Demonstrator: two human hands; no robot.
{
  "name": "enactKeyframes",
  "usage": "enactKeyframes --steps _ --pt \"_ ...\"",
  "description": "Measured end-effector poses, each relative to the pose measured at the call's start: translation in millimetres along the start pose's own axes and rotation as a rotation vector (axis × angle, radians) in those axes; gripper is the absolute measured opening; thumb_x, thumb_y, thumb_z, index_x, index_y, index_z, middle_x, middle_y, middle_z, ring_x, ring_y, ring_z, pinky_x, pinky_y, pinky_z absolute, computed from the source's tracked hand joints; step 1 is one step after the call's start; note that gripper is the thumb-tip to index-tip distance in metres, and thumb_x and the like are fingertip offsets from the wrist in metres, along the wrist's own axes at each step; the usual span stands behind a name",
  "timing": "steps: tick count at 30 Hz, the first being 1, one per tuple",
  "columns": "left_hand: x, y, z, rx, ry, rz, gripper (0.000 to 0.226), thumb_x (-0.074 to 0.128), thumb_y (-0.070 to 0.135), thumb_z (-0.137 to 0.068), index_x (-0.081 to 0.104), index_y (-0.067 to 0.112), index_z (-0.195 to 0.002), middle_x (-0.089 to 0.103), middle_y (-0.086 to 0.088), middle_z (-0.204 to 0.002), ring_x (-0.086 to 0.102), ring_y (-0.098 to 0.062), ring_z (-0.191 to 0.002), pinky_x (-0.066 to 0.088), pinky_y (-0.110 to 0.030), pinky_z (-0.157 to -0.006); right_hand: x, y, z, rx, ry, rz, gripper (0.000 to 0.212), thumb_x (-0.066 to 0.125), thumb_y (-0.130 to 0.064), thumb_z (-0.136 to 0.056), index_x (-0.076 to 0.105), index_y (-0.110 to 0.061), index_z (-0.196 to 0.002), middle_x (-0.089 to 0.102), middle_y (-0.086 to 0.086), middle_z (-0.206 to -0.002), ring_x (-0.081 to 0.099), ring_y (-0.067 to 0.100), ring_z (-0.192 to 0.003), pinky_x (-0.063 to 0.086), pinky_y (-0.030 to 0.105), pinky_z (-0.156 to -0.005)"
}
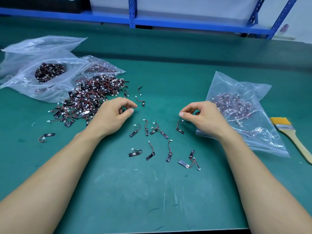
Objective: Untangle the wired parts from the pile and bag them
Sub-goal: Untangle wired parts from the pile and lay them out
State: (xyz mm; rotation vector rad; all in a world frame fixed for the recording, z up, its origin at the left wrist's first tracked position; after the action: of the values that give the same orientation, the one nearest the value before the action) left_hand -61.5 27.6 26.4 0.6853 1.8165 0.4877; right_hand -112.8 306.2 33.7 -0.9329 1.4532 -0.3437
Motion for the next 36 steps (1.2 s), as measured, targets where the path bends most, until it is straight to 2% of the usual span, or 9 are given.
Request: enactKeyframes --steps 4,7,10,13,16,20,25,32,36 --pt "0.2 -1.4 -0.2 -0.029 -0.010 -0.008 0.018 0.065 0.015 -0.093 0.073 0.026 -0.104 0.059 0.021 -0.077 0.050 -0.013 -0.070 0.039 -0.017 -0.069 2.9 4.3 -2.3 0.005 -0.001 0.039 0.010 0.075 -0.034 -0.086 0.075 -0.030 -0.077 0.070 -0.012 -0.072 0.057 -0.003 -0.064 0.044 0.022 -0.067" --pt "-0.9 -1.1 -0.3 -0.033 -0.003 -0.026 0.019 0.065 0.015 -0.093 0.072 0.026 -0.107 0.062 0.019 -0.087 0.051 -0.014 -0.081 0.038 -0.024 -0.076 3.7 7.3 -3.4 0.019 0.001 0.043 0.011 0.075 -0.035 -0.086 0.074 -0.031 -0.076 0.070 -0.013 -0.072 0.058 -0.003 -0.063 0.042 0.020 -0.064" --pt "-2.8 -3.9 -1.9 -0.054 0.020 -0.060 0.024 0.064 0.015 -0.094 0.070 0.023 -0.115 0.065 0.013 -0.101 0.048 -0.007 -0.095 0.035 -0.023 -0.086 3.5 10.7 -4.1 0.041 0.007 0.029 0.011 0.075 -0.035 -0.086 0.074 -0.031 -0.075 0.069 -0.013 -0.073 0.058 -0.002 -0.063 0.042 0.017 -0.062" --pt "-2.1 -2.9 -1.8 -0.028 0.015 -0.060 0.026 0.063 0.015 -0.094 0.068 0.025 -0.118 0.063 0.012 -0.106 0.048 -0.008 -0.103 0.036 -0.025 -0.092 4.4 11.3 -4.0 0.047 0.003 0.037 0.012 0.075 -0.036 -0.086 0.074 -0.032 -0.075 0.068 -0.016 -0.072 0.058 -0.002 -0.063 0.040 0.013 -0.059" --pt "-1.1 -0.7 -1.3 0.005 0.003 -0.068 0.025 0.063 0.015 -0.094 0.069 0.025 -0.116 0.061 0.017 -0.103 0.049 -0.011 -0.103 0.037 -0.028 -0.093 4.2 12.0 -4.1 0.048 0.005 0.043 0.012 0.075 -0.035 -0.086 0.073 -0.031 -0.075 0.068 -0.017 -0.073 0.058 -0.002 -0.064 0.043 0.016 -0.062" --pt "-3.2 2.4 -0.5 0.033 0.022 -0.069 0.023 0.064 0.011 -0.094 0.070 0.026 -0.110 0.055 0.027 -0.089 0.046 -0.008 -0.091 0.036 -0.026 -0.084 4.2 11.3 -4.6 0.044 0.009 0.054 0.013 0.075 -0.034 -0.086 0.073 -0.031 -0.074 0.069 -0.014 -0.072 0.060 0.001 -0.066 0.046 0.021 -0.065" --pt "2.3 4.0 0.3 0.034 -0.047 -0.035 0.022 0.063 0.010 -0.094 0.072 0.025 -0.107 0.068 0.018 -0.098 0.055 -0.011 -0.099 0.042 -0.026 -0.088 4.3 11.2 -4.5 0.042 0.003 0.065 0.014 0.074 -0.036 -0.087 0.073 -0.032 -0.074 0.068 -0.014 -0.072 0.063 0.007 -0.072 0.049 0.024 -0.067" --pt "1.9 -4.5 -1.7 -0.028 -0.019 -0.063 0.030 0.064 0.014 -0.094 0.064 0.022 -0.123 0.064 0.014 -0.111 0.051 -0.010 -0.113 0.035 -0.022 -0.097 4.4 10.5 -4.3 0.037 0.006 0.068 0.014 0.074 -0.036 -0.087 0.073 -0.032 -0.073 0.069 -0.011 -0.072 0.063 0.009 -0.071 0.050 0.025 -0.066" --pt "1.7 -5.4 -2.3 -0.026 -0.012 -0.084 0.031 0.063 0.015 -0.094 0.064 0.022 -0.124 0.063 0.010 -0.117 0.048 -0.008 -0.110 0.034 -0.022 -0.096 4.8 10.5 -5.0 0.036 0.004 0.072 0.014 0.074 -0.036 -0.087 0.072 -0.032 -0.073 0.069 -0.015 -0.071 0.061 0.004 -0.067 0.047 0.021 -0.063"
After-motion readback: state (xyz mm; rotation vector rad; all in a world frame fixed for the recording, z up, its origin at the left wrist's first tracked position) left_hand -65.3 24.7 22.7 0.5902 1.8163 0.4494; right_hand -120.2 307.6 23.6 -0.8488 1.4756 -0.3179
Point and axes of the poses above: each hand's wrist, its own z-axis away from the middle knuckle, its own x-axis out of the palm, y = z × x, the point moved 7 cm from there along -z, towards the middle knuckle
